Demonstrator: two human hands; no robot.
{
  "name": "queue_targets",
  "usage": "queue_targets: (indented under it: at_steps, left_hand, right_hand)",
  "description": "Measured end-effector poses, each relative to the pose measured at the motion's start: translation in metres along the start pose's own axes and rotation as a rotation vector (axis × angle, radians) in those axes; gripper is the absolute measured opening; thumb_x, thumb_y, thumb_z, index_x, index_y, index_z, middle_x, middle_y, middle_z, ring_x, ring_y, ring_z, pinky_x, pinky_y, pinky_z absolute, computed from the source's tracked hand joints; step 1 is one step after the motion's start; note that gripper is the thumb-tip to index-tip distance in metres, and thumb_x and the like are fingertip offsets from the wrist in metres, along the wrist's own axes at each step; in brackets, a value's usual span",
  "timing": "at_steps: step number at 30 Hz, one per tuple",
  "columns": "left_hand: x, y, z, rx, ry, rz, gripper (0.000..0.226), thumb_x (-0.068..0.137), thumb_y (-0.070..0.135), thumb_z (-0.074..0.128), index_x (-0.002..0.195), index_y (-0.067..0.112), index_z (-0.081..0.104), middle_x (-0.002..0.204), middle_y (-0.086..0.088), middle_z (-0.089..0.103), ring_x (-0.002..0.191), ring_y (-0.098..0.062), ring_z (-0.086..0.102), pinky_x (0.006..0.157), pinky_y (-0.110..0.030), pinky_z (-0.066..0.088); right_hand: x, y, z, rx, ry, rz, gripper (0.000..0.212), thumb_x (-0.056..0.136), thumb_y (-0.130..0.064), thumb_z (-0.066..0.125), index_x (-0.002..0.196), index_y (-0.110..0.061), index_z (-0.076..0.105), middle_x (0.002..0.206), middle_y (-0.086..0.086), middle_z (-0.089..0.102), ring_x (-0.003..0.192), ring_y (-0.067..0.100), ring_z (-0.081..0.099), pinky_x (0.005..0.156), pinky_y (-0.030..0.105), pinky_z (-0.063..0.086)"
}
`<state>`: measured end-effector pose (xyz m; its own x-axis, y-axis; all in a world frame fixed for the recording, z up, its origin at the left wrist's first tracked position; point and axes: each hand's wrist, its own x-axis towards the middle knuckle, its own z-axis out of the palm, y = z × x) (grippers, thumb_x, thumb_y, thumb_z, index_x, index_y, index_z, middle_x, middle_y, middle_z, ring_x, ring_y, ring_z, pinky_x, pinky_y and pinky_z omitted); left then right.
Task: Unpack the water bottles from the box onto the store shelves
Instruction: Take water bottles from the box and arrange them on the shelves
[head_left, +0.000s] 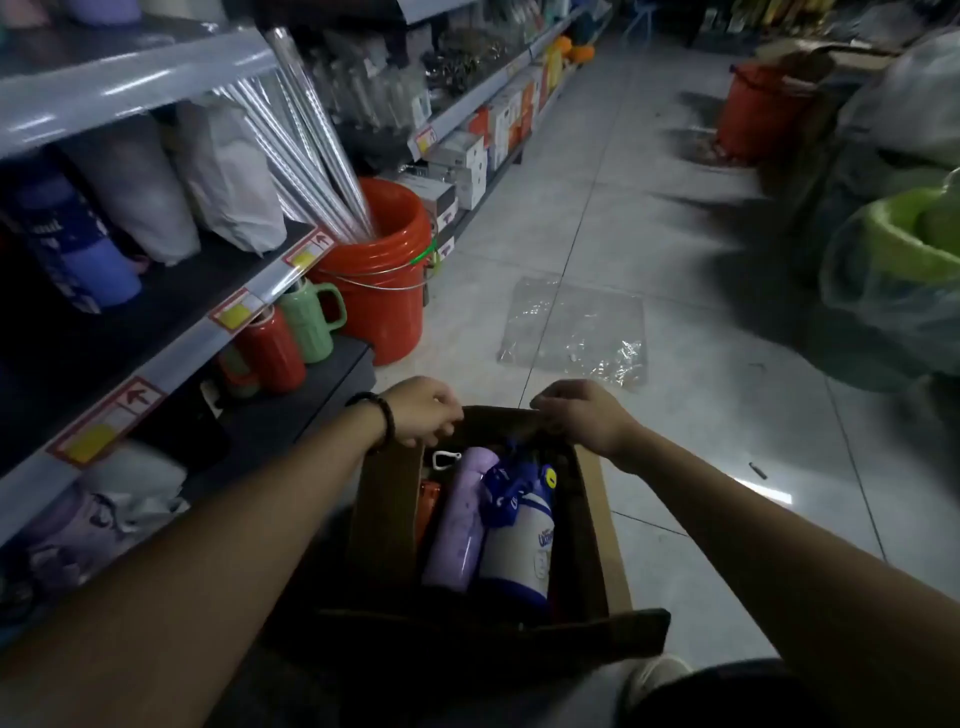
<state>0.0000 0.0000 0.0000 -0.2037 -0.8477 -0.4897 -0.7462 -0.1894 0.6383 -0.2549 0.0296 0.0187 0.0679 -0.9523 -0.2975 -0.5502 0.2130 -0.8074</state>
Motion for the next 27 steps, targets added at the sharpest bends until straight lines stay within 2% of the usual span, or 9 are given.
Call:
queue_targets:
  at_steps: [3,6,10,15,18,19,20,24,27]
  left_hand:
    - [0.03,-0.013,0.005,0.189,-0.006,0.002,0.023,0.092,0.041,0.057,0.099,0.025,0.074,0.099,0.001,0.076,0.095,-0.026,0.073,0.077,-0.038,0.057]
    - [0.057,-0.013,0.002,0.343,-0.004,0.012,0.033,0.087,0.042,0.055,0.103,0.024,0.077,0.111,0.002,0.075,0.108,-0.026,0.069,0.093,-0.042,0.057]
    - [0.088,-0.015,0.003,0.308,0.143,0.021,0.028,0.098,0.031,0.06,0.124,0.028,0.07,0.133,0.001,0.067,0.121,-0.022,0.062,0.103,-0.034,0.051]
    - [0.128,-0.036,0.038,0.376,0.099,0.049,0.039,0.102,0.031,0.055,0.14,0.021,0.06,0.148,-0.009,0.054,0.133,-0.029,0.053,0.114,-0.045,0.044]
    - [0.147,-0.05,0.055,0.494,-0.056,0.019,0.039,0.1,0.038,0.045,0.127,0.02,0.067,0.144,-0.013,0.057,0.129,-0.033,0.055,0.11,-0.042,0.046]
    - [0.152,-0.055,0.059,0.494,-0.086,0.003,0.04,0.099,0.04,0.043,0.122,0.019,0.069,0.141,-0.014,0.059,0.126,-0.034,0.057,0.107,-0.04,0.047]
    - [0.156,-0.057,0.06,0.484,-0.104,-0.012,0.041,0.099,0.04,0.043,0.118,0.017,0.07,0.138,-0.015,0.062,0.124,-0.034,0.058,0.104,-0.038,0.047]
    - [0.168,-0.064,0.061,0.416,-0.147,-0.05,0.042,0.103,0.035,0.043,0.13,0.013,0.067,0.143,-0.013,0.061,0.125,-0.031,0.058,0.104,-0.035,0.046]
    - [0.17,-0.068,0.061,0.429,-0.146,-0.04,0.042,0.102,0.035,0.044,0.13,0.011,0.065,0.142,-0.014,0.061,0.124,-0.032,0.058,0.105,-0.037,0.046]
  right_hand:
    - [0.025,0.004,0.008,-0.208,-0.115,0.019,0.025,0.1,-0.025,0.06,0.106,-0.007,0.077,0.102,0.01,0.076,0.101,0.032,0.071,0.095,0.048,0.058]
    - [0.051,0.008,0.015,-0.361,-0.19,0.007,0.03,0.102,-0.021,0.056,0.122,-0.007,0.073,0.119,0.011,0.071,0.111,0.031,0.066,0.1,0.048,0.055]
    - [0.085,0.021,0.019,-0.408,-0.165,-0.052,0.032,0.104,-0.014,0.053,0.132,-0.013,0.068,0.131,0.007,0.067,0.114,0.022,0.061,0.091,0.032,0.047]
    - [0.122,0.029,0.039,-0.41,-0.188,-0.032,0.031,0.107,-0.025,0.05,0.131,-0.016,0.067,0.133,0.012,0.068,0.116,0.029,0.063,0.093,0.038,0.05]
    - [0.141,0.032,0.059,-0.446,-0.25,0.043,0.038,0.112,-0.02,0.042,0.141,-0.004,0.06,0.144,0.014,0.06,0.129,0.034,0.057,0.073,0.014,0.039]
    - [0.147,0.035,0.067,-0.435,-0.295,0.09,0.039,0.114,-0.018,0.038,0.14,0.002,0.059,0.144,0.02,0.059,0.131,0.036,0.055,0.064,0.014,0.037]
    - [0.154,0.04,0.075,-0.431,-0.329,0.114,0.04,0.115,-0.016,0.035,0.139,0.006,0.057,0.146,0.022,0.058,0.133,0.038,0.054,0.066,0.017,0.038]
    - [0.175,0.059,0.095,-0.398,-0.334,0.212,0.05,0.115,-0.031,0.033,0.153,0.0,0.045,0.159,0.021,0.045,0.146,0.034,0.044,0.109,0.03,0.035]
    - [0.183,0.073,0.105,-0.291,-0.26,0.247,0.071,0.112,-0.051,0.023,0.154,0.001,0.045,0.161,0.022,0.043,0.15,0.034,0.04,0.122,0.038,0.032]
